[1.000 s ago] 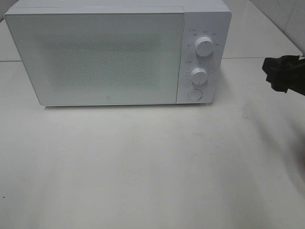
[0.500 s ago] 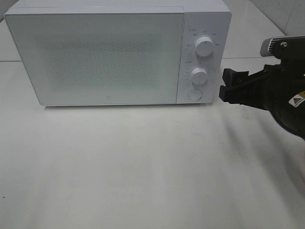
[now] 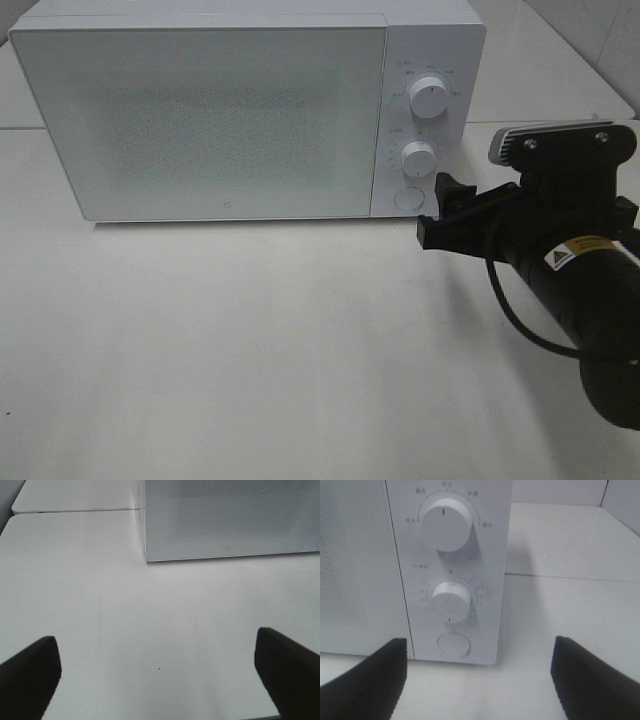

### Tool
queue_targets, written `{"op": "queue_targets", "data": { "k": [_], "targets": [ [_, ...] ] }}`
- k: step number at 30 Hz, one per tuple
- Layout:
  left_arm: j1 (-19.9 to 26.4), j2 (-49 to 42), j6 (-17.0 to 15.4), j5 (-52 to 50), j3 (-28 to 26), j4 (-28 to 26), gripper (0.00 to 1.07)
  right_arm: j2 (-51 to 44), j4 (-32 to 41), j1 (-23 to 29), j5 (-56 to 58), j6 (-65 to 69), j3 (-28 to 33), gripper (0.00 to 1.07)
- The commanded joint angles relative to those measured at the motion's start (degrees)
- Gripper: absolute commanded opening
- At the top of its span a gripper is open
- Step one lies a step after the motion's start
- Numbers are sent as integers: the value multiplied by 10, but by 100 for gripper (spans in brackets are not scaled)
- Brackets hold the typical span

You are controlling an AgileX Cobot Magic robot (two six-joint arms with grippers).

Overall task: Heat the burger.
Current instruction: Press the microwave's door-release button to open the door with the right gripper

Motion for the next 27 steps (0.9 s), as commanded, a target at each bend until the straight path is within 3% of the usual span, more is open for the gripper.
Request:
{"op": "queue_targets", "data": {
  "k": [1, 9, 18, 24, 27],
  "targets": [
    [-1, -10, 0, -1, 1, -3, 100, 19, 50, 34, -79, -4, 0, 76],
    [-1, -10, 0, -1, 1, -3, 100, 24, 85, 70, -84, -1, 0, 76],
    [-1, -10, 0, -1, 1, -3, 100, 24, 85, 71, -82, 29, 0, 76],
    [-1, -10, 0, -1, 1, -3, 100, 24, 85, 71, -54, 197, 0, 73],
    [-1, -10, 0, -1, 1, -3, 100, 24, 90, 71, -27, 353, 0, 71]
  ]
}}
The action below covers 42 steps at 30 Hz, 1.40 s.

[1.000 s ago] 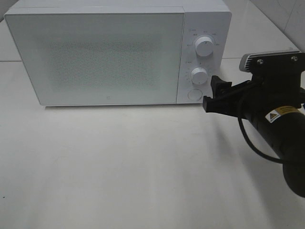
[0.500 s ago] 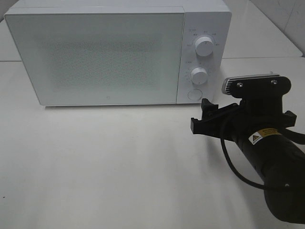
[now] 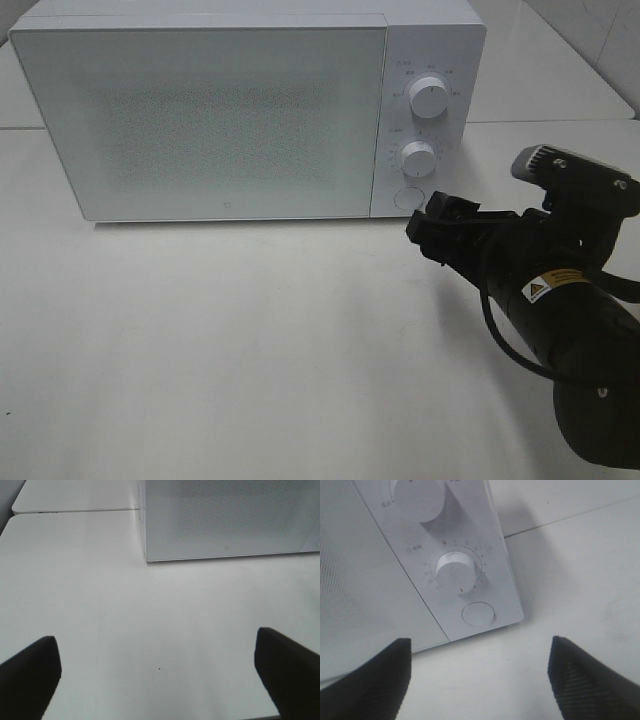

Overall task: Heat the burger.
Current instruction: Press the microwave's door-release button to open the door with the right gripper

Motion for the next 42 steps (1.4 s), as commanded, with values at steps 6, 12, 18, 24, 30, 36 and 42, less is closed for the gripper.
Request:
{"op": "queue_targets", "data": {
  "k": [6, 12, 18, 24, 30, 36, 42],
  "targets": [
    [-1, -10, 0, -1, 1, -3, 100, -1, 2, 3, 9, 340, 1, 62],
    [-1, -10, 0, -1, 1, -3, 100, -1, 2, 3, 42, 540, 1, 48],
    [-1, -10, 0, -1, 1, -3, 100, -1, 2, 3, 66, 606, 1, 24],
    [-1, -10, 0, -1, 1, -3, 100, -1, 2, 3, 95, 619, 1, 0],
    [-1, -10, 0, -1, 1, -3, 100, -1, 6, 1, 96, 633, -1, 0],
    [-1, -10, 0, -1, 1, -3, 100, 27, 5, 1, 99, 633, -34, 0],
    [-1, -10, 0, -1, 1, -3, 100, 76, 3, 1, 99, 666, -69, 0]
  ]
}}
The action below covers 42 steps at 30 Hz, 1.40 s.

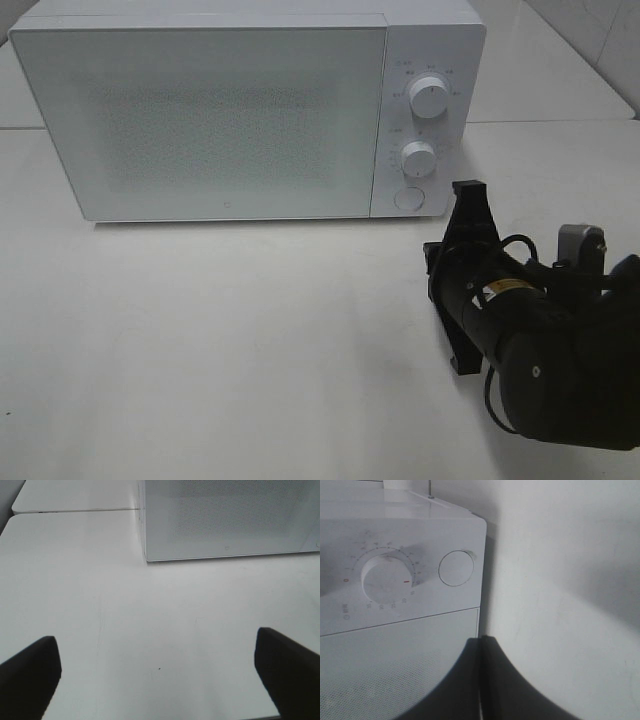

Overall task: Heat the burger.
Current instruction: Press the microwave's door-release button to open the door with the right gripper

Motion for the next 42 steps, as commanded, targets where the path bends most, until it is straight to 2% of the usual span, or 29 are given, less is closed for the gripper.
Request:
{"op": "queue_targets", "data": {
  "k": [1, 3, 9, 13, 24, 42],
  "targets": [
    [-1, -10, 0, -1, 1, -3, 100, 13, -6, 1, 5, 14, -14, 0],
    [-1, -10, 0, -1, 1, -3, 100, 21, -6, -2, 5, 15, -24, 0],
    [-1, -10, 0, -1, 1, -3, 100, 29, -30, -51, 56, 5, -58, 0],
    [-1, -10, 0, -1, 1, -3, 100, 45, -61, -88, 70, -11, -89, 0],
    [-1, -10, 0, -1, 1, -3, 100, 93, -133, -147, 93, 10, -159, 0],
    [-1, -10, 2, -1, 1, -3, 100, 138, -145, -166, 107, 19, -213, 0]
  ]
}}
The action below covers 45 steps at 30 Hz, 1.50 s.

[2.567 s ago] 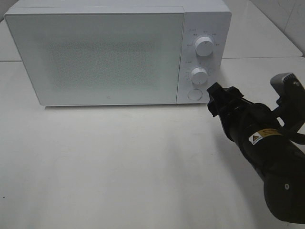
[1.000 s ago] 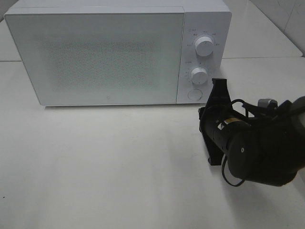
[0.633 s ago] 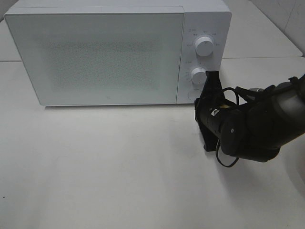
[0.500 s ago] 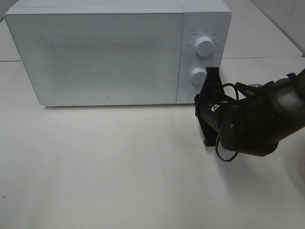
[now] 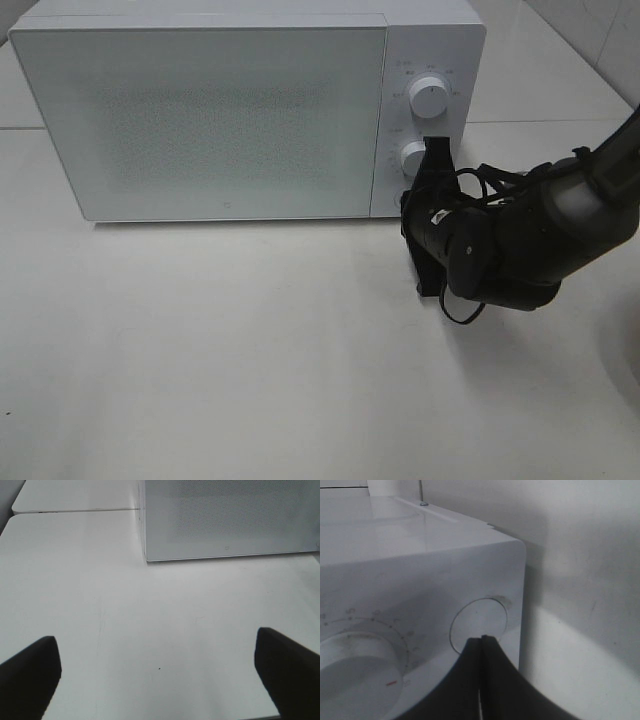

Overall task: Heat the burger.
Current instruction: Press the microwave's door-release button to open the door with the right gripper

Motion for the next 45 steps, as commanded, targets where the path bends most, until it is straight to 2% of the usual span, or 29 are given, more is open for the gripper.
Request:
{"op": "queue_targets", "data": {
  "k": [1, 17, 23, 34, 39, 45],
  "targets": [
    [-1, -10, 2, -1, 1, -3, 100, 6, -3, -5, 2, -1, -10, 0],
    [-1, -10, 2, -1, 1, -2, 100, 24, 20, -5, -32, -3, -28, 0],
    [-1, -10, 2, -1, 1, -2, 100, 40, 23, -5, -34, -7, -52, 0],
    [-1, -10, 2, -1, 1, -2, 100, 44, 58, -5, -111, -50, -88, 0],
    [-1, -10, 2, -1, 1, -2, 100, 44, 57, -29, -132, -73, -109, 0],
    [-1, -10, 2, -1, 1, -2, 100, 44, 48, -34, -128, -79, -121, 0]
  ]
}}
